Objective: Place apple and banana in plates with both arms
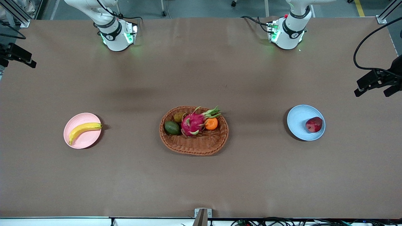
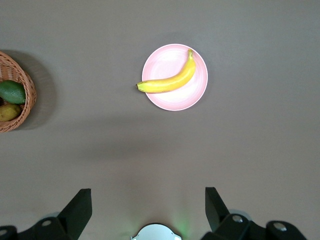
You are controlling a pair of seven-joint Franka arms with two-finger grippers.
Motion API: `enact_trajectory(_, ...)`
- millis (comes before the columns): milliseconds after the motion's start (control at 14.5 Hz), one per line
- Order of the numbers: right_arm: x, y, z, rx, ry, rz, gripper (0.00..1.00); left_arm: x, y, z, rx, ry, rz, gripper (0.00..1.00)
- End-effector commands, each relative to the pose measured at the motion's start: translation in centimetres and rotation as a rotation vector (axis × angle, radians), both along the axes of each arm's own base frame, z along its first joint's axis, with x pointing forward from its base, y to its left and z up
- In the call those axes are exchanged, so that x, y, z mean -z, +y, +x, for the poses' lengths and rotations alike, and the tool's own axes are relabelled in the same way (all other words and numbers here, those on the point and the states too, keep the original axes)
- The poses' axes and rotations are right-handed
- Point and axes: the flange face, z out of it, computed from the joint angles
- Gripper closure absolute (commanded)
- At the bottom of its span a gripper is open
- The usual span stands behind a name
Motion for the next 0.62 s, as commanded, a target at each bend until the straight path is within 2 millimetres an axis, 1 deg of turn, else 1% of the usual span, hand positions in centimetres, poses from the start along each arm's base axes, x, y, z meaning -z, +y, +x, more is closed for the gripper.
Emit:
enact_trajectory(0, -1.20, 0.52, -0.53, -0.008, -0.025, 0.004, 0.00, -0.59, 0.19, -0.29, 0.010, 0.005, 0.009, 0.00)
enact_trajectory(69, -1.66, 0.51, -0.34, -0.007, -0.035, 0.002, 0.00, -0.59, 0.28, -0.29, 0.008, 0.005, 0.009, 0.00)
enact_trajectory(275, -1.80, 0.56, -0.29, -0.008, -0.039, 0.006, 0.00, -0.59, 0.19, -0.29, 0.010, 0.005, 0.009, 0.00)
enact_trajectory(550, -1.16, 0.51, -0.18, -0.005, -0.026, 0.015, 0.00, -0.50, 0.19, -0.25, 0.010, 0.007, 0.009, 0.00)
